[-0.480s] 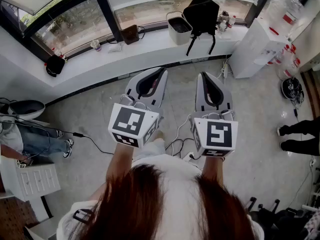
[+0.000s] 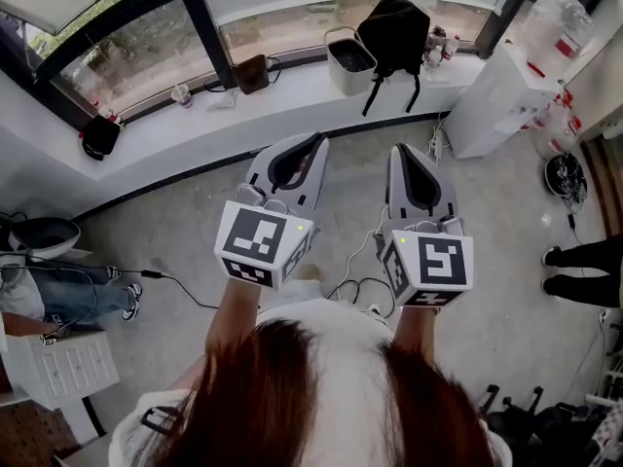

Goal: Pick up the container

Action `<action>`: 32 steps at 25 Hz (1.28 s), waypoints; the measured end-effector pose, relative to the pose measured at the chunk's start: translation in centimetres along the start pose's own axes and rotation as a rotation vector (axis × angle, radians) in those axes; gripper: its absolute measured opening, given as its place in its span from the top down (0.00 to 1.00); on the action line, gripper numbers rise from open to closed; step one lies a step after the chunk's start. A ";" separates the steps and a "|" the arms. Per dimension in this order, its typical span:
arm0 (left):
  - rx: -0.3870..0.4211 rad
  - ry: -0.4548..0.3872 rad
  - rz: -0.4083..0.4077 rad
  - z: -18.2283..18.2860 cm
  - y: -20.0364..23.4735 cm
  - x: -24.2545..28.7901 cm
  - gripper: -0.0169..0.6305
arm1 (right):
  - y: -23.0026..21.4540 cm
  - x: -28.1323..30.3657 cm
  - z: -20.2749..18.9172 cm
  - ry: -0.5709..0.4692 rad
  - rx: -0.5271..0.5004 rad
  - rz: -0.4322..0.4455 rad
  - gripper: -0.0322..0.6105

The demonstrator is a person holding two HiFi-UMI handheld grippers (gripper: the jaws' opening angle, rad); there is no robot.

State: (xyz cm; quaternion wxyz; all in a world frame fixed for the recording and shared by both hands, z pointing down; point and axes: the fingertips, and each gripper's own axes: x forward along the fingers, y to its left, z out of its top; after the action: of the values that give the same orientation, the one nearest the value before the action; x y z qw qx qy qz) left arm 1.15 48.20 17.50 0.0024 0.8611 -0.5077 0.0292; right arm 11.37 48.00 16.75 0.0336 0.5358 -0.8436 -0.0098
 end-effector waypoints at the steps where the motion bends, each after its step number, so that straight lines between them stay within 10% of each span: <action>1: -0.002 0.000 -0.004 -0.1 0.6 0.2 0.94 | 0.2 0.6 0.0 0.002 -0.001 -0.002 0.91; 18: -0.033 0.010 -0.022 -1.0 6.7 2.5 0.94 | 3.0 7.3 -0.1 0.029 0.007 0.061 0.91; 32: -0.018 0.042 -0.002 -1.9 10.7 12.3 0.94 | -3.4 16.2 -1.2 0.024 0.044 0.044 0.91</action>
State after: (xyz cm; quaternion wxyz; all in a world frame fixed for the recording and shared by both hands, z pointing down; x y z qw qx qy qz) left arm -2.30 32.31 19.76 0.0210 0.8606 -0.5070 0.0426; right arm 7.62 31.91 18.52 0.0323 0.5176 -0.8549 0.0158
